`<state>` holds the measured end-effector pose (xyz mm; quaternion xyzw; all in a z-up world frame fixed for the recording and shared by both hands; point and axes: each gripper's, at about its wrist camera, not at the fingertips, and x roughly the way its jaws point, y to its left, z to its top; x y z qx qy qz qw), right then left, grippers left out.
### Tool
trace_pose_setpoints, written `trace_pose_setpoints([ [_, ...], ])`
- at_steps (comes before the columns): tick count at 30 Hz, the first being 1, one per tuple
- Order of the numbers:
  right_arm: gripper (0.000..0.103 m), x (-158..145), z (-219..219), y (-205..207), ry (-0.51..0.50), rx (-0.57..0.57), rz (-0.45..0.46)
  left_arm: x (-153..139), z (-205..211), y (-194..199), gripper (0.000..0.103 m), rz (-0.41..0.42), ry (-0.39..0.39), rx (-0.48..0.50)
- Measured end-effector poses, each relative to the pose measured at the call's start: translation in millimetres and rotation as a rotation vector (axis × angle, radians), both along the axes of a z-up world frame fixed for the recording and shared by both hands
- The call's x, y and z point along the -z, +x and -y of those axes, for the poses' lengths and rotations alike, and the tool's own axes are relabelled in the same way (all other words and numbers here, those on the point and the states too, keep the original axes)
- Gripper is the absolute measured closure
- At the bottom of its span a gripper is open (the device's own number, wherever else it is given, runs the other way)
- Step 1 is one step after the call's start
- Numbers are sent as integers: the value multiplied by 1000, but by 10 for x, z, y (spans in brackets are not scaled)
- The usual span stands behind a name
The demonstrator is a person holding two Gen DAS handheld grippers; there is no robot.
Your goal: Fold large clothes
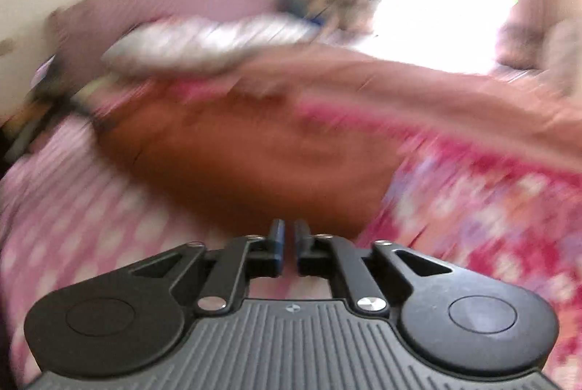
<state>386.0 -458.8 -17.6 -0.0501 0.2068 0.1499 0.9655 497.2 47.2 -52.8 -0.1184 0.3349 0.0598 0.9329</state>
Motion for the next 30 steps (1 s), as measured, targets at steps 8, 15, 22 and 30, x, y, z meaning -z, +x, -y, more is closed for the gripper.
trace_pose_setpoints([
  [8,90,384,-724,504,-80,129,-89,56,-806,-275,85,-19,-97,-157],
  [15,91,524,-779,607,-37,275,-169,121,-379,51,82,-19,-8,-24],
  [22,98,642,-747,694,-18,325,-213,292,-388,188,74,-5,25,-20],
  [30,76,377,-888,435,15,419,-146,-91,-252,-182,64,78,-30,62],
])
